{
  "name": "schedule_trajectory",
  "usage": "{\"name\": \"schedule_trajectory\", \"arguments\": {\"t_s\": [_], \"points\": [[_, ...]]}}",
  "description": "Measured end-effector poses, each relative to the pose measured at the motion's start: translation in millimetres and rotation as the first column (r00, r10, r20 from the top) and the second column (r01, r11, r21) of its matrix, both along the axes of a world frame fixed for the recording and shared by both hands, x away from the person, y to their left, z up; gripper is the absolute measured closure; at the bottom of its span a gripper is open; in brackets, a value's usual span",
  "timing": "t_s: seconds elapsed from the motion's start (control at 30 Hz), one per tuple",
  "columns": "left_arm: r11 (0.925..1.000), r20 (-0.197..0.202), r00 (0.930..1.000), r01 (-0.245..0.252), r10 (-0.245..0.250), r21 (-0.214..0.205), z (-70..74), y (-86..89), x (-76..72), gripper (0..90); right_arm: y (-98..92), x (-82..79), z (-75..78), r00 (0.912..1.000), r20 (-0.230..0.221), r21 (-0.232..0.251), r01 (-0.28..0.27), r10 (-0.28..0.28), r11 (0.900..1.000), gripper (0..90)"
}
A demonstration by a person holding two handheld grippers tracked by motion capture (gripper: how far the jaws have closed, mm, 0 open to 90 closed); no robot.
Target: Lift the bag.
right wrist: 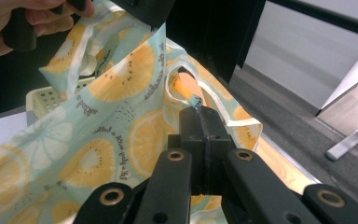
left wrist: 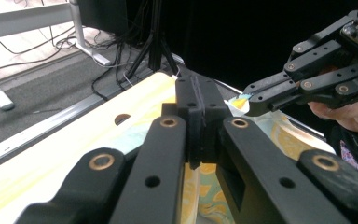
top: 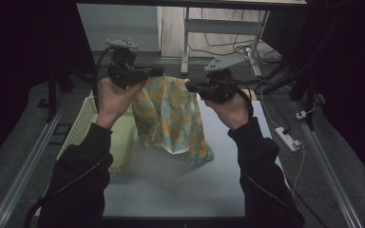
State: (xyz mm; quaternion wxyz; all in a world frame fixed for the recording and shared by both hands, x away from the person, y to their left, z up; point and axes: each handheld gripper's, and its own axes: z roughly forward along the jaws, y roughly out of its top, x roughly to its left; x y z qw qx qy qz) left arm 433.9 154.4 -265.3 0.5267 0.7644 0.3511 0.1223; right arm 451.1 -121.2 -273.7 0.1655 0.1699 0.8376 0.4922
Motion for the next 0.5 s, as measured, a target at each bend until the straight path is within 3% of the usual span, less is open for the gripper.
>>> {"name": "schedule_trajectory", "arguments": {"t_s": [0.3, 0.5], "points": [[0.9992, -0.054, 0.9983, 0.023, -0.021, 0.033, -32.5, -7.1, 12.0, 88.7, -3.8, 11.6, -22.2, 0.9985, -0.048, -0.018, 0.026, -0.026, 0.9995, 90.0], [0.9983, -0.077, 0.9968, 0.024, -0.020, 0.052, -44.8, -8.5, 15.9, 83.0, -4.9, 17.3, -33.8, 0.9960, -0.081, -0.029, 0.036, -0.038, 0.9989, 90.0]]}}
